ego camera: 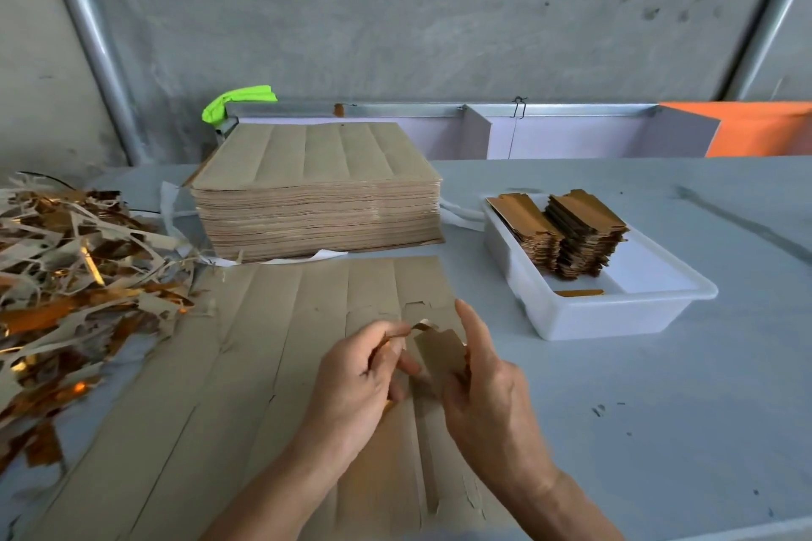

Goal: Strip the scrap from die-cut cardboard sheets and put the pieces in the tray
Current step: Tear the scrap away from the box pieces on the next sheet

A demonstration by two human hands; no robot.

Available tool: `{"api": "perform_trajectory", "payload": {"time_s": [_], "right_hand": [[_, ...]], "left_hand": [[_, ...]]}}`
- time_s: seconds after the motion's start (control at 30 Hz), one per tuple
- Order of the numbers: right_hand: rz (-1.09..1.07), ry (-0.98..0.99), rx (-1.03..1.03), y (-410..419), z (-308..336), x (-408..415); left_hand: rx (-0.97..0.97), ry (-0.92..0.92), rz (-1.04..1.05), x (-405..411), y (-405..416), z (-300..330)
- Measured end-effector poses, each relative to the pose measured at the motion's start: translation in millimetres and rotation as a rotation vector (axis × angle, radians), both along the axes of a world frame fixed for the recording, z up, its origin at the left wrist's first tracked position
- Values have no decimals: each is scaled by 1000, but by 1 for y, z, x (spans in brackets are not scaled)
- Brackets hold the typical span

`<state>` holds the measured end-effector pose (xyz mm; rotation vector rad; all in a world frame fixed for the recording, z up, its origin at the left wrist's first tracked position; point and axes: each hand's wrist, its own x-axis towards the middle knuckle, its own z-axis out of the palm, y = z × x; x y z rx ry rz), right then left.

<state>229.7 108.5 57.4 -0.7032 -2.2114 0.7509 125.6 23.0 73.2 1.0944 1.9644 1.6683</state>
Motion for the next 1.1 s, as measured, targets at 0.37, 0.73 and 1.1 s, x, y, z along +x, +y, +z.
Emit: {"api": "perform_trajectory", "payload": {"time_s": [0.37,0.73,1.1], "right_hand": [[-59,76,38,3,-10,21],[-155,392,-959,26,-16,54],[-92,-612,-25,35,-9,38]], "left_hand": [[-40,268,104,-7,8,-1],[-28,162,232,-18,7,-11],[-297,572,244,-25,-13,-18]]}}
